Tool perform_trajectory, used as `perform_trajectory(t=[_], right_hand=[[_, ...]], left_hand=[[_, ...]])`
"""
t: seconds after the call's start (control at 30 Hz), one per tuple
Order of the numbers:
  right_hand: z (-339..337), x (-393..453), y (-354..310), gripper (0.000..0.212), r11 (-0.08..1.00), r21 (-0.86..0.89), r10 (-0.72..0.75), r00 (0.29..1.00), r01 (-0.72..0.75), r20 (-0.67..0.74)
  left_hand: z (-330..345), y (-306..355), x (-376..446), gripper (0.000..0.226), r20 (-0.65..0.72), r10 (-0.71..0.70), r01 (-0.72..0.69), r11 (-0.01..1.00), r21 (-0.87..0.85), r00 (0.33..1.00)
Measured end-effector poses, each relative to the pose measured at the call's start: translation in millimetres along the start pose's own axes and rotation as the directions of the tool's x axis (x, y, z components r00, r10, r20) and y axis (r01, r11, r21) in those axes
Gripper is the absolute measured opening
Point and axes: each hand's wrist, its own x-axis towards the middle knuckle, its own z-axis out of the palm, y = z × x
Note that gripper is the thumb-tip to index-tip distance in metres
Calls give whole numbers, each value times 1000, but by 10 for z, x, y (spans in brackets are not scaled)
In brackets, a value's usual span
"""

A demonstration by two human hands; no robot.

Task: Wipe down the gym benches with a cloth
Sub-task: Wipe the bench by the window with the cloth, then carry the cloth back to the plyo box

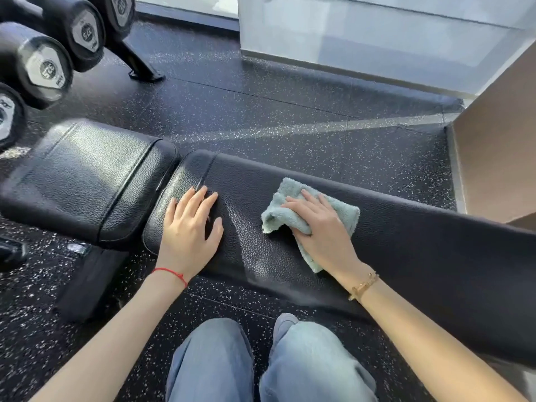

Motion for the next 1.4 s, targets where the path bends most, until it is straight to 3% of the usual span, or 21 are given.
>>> perform_trajectory(t=[0.27,0.63,0.77,1.0,1.4], right_hand=[[-1042,299,-730,36,980,138,126,981,-146,144],[-3407,494,-2342,51,986,152,28,963,-71,268],[-3965,555,-2792,41,971,237,-81,965,21,248],[-4355,535,-3363,35,948,261,-253,929,182,271],[-4165,210,-4062,34,890,297,-442,816,346,373]], left_hand=[[-1337,394,-92,32,73,-29,35,996,-84,997],[-4144,1205,-375,29,-39,-258,251,959,-131,965],[-4842,1443,-592,33,-74,-340,330,936,-119,937],[-5506,1644,-1081,32,-153,-487,471,873,-130,860],[-5852,1660,-2121,26,-201,-686,672,727,-145,699]])
